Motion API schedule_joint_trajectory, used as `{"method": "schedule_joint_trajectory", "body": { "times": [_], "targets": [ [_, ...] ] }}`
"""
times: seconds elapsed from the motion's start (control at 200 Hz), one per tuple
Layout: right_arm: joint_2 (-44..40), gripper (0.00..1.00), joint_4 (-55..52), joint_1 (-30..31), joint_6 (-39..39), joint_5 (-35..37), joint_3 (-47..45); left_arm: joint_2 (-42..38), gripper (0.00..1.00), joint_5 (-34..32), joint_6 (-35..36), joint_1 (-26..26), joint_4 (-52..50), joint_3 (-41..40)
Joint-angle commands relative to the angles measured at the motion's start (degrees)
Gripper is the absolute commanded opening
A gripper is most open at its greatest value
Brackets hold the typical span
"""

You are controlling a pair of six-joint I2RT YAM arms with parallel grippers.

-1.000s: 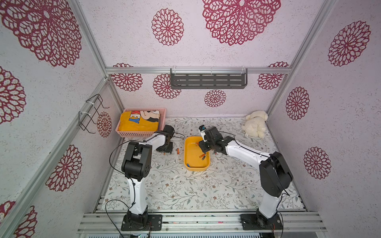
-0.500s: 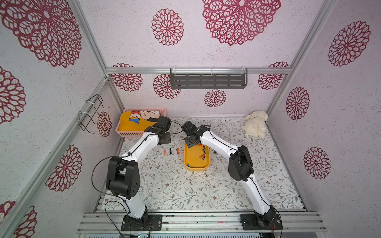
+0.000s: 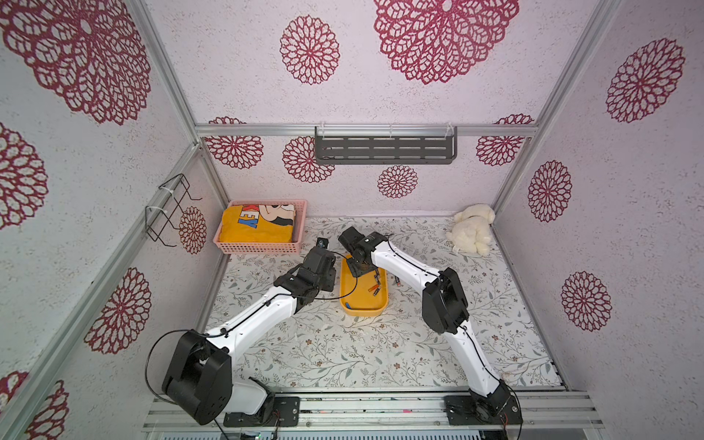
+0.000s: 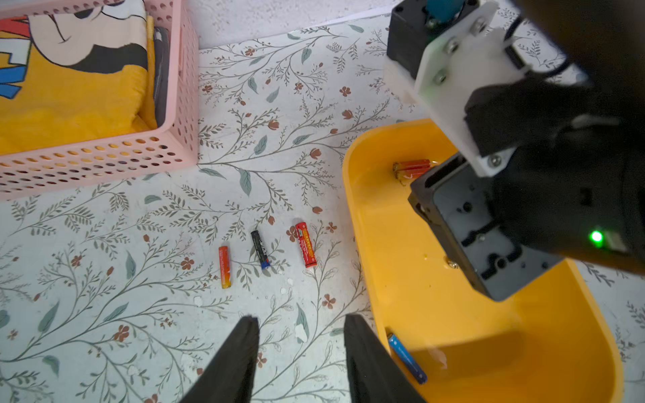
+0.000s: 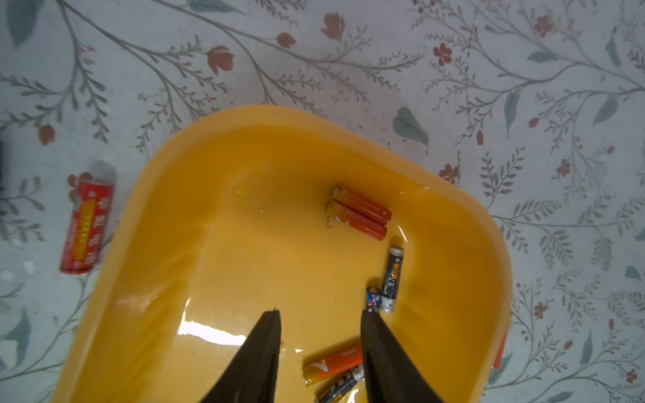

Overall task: Take the batteries out of the storage box
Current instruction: Pick up the battery from the storage box.

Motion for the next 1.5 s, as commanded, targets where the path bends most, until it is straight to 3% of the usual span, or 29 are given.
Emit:
{"method": "schedule_joint_trajectory", "body": {
  "times": [0.0, 0.135, 0.295, 0.38, 0.45, 0.856, 1.211, 1.311, 1.496],
  "targets": [
    [-1.1, 0.44, -1.2, -0.5, 3.2, 3.4, 0.2, -4.3, 0.43, 3.9, 2.2, 0.2, 7.7, -6.4],
    [1.8, 0.46, -3.8, -0.8, 4.3, 7.4, 2.3, -11.9, 0.46, 5.7, 4.5, 0.2, 11.8, -14.8],
    [2.9, 0.47, -4.8, -1.5, 6.5, 6.1, 2.8, -21.7, 0.48, 0.6, 3.5, 0.2, 16.5, -23.4],
    [3.2, 0.47, -5.3, -1.6, 7.7, 6.0, 2.7, -25.2, 0.58, -0.7, 3.8, 0.3, 22.0, -28.7],
    [3.2, 0.47, -5.7, -1.7, 8.5, 5.7, 2.4, -26.4, 0.59, 0.0, 3.5, 0.3, 24.2, -30.9],
    [4.2, 0.46, -3.9, -2.4, 12.1, -0.4, -1.0, -23.9, 0.60, -0.2, 3.6, 0.3, 25.2, -30.7],
    [0.3, 0.29, 3.9, -3.4, 13.1, -9.6, -8.9, -21.8, 0.61, 0.1, 3.7, 0.3, 25.1, -29.8],
    [0.1, 0.25, 4.0, -3.4, 12.1, -10.1, -8.8, -21.4, 0.62, 0.2, 3.7, 0.2, 25.0, -29.5],
    [-0.6, 0.29, 6.0, -3.4, 7.1, -8.6, -9.2, -20.7, 0.62, -0.1, 3.6, 0.3, 24.9, -29.2]
  ]
}}
